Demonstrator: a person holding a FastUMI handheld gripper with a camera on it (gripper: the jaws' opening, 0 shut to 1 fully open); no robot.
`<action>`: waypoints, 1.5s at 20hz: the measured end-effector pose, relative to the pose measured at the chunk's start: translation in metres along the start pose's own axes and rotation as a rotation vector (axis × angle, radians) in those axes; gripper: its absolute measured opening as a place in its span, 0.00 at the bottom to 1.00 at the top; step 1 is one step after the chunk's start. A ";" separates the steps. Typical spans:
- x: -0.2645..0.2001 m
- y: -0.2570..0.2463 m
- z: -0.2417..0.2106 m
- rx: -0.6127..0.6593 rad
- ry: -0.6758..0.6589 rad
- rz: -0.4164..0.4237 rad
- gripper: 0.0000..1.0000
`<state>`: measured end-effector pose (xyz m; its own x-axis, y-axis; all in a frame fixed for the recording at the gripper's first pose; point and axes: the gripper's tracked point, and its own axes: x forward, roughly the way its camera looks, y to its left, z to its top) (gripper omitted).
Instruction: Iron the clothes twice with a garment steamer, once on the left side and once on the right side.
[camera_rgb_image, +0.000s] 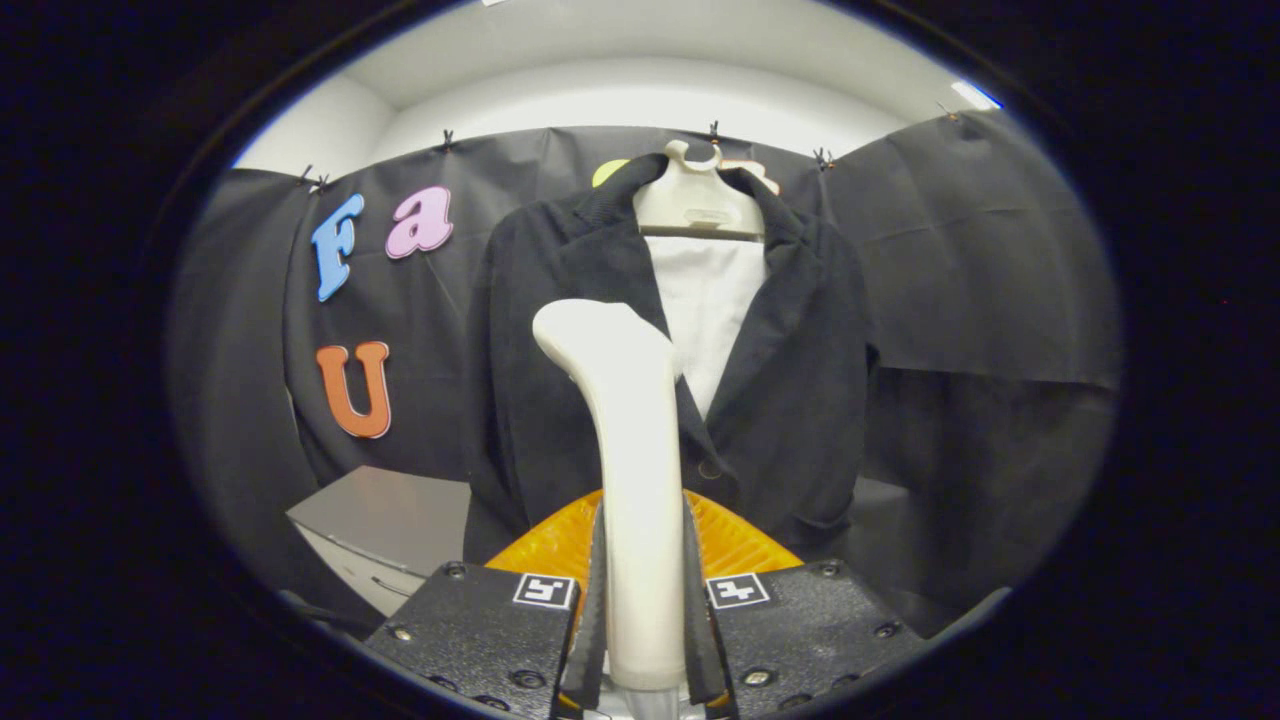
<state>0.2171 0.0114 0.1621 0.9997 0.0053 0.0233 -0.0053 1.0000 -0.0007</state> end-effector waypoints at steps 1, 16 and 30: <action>0.004 0.001 0.000 0.002 -0.003 -0.004 0.35; -0.002 -0.013 -0.058 -0.030 0.074 -0.013 0.35; -0.005 -0.023 -0.135 -0.032 0.212 -0.030 0.35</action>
<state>0.2156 -0.0120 0.0267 0.9819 -0.0285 -0.1872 0.0224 0.9992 -0.0346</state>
